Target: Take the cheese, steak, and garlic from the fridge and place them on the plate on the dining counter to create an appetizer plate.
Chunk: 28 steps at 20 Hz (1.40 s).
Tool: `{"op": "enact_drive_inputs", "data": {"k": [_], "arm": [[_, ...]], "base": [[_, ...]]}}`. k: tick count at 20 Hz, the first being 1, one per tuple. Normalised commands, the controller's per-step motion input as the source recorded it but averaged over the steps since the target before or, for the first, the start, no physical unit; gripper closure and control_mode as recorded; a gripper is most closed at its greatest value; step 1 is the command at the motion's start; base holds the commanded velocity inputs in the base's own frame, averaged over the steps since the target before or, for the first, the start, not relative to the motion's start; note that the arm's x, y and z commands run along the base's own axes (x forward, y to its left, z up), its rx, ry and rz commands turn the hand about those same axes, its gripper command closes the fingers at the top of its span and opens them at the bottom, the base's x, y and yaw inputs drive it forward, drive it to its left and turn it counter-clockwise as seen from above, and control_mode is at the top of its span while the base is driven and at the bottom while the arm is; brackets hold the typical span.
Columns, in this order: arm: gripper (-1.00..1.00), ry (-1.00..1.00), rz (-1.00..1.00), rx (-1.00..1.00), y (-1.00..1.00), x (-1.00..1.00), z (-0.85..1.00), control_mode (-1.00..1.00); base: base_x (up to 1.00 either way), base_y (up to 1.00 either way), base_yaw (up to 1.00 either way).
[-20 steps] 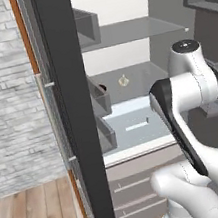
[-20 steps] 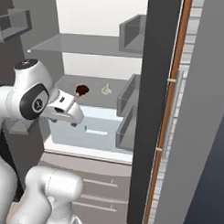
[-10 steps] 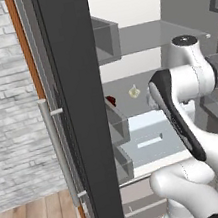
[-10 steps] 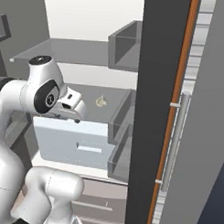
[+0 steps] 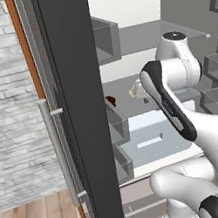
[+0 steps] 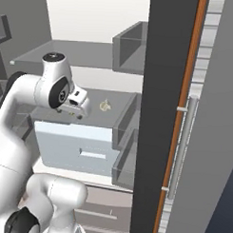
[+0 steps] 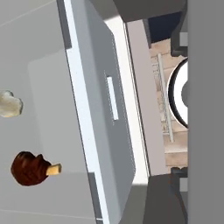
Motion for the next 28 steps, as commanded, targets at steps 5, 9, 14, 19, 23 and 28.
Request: {"op": "enact_drive_inputs", "data": {"k": [5, 9, 14, 19, 23, 28], "arm": [[-1.0, 0.0, 0.03, 0.03, 0.44, 0.61, -0.03, -1.0], [-1.0, -0.01, 0.01, 0.0, 0.51, 0.52, -0.22, -1.0], [-1.0, -0.02, 0.0, 0.0, 0.33, 0.48, -0.33, -1.0], [-1.0, 0.0, 0.0, 0.0, 0.12, 0.69, -0.28, -1.0], [-1.0, 0.0, 0.0, 0.0, 0.09, 0.61, -0.21, -1.0], [-1.0, 0.0, 0.0, 0.0, 0.13, 0.43, -0.24, -1.0]], "base": [[0.0, 0.0, 0.0], [0.0, 0.0, 0.0], [0.0, 0.0, 0.0], [0.0, 0.0, 0.0], [0.0, 0.0, 0.0], [0.0, 0.0, 0.0]]}}
